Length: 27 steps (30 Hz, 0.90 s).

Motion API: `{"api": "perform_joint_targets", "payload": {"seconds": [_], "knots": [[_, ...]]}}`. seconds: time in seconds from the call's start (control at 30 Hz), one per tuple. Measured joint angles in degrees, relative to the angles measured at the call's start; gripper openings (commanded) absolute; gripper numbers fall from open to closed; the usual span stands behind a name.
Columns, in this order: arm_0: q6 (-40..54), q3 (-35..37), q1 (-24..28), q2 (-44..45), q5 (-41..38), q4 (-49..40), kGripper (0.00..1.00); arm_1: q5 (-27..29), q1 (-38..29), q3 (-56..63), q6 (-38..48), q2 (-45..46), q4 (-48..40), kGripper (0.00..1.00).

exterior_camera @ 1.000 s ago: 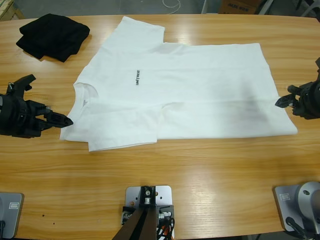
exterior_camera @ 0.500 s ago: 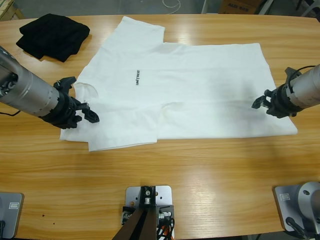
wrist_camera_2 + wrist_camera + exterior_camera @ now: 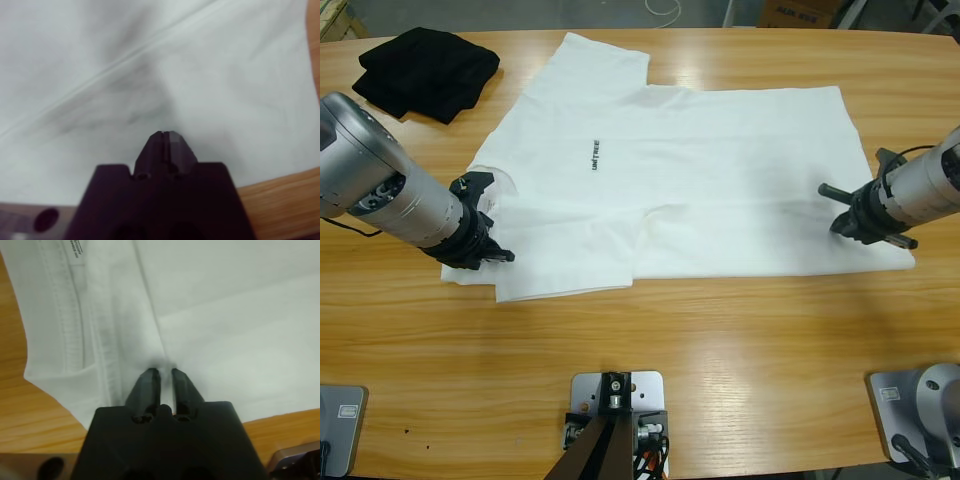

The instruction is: Fold clothes

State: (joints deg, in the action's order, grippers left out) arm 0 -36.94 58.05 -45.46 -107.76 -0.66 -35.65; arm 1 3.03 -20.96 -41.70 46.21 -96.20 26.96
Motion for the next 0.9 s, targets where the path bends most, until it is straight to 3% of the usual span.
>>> {"api": "perform_joint_targets", "payload": {"seconds": [0.37,0.9], "knots": [[-0.8,-0.2,-1.0,0.5,1.6,-9.3,0.0,-3.6,4.1,0.1,5.3,0.1,4.0,0.0],[-6.8,-4.1,-5.8,4.5,1.7,-10.7,0.0,-5.9,-7.1,0.3,14.6,0.4,9.0,0.0]]}}
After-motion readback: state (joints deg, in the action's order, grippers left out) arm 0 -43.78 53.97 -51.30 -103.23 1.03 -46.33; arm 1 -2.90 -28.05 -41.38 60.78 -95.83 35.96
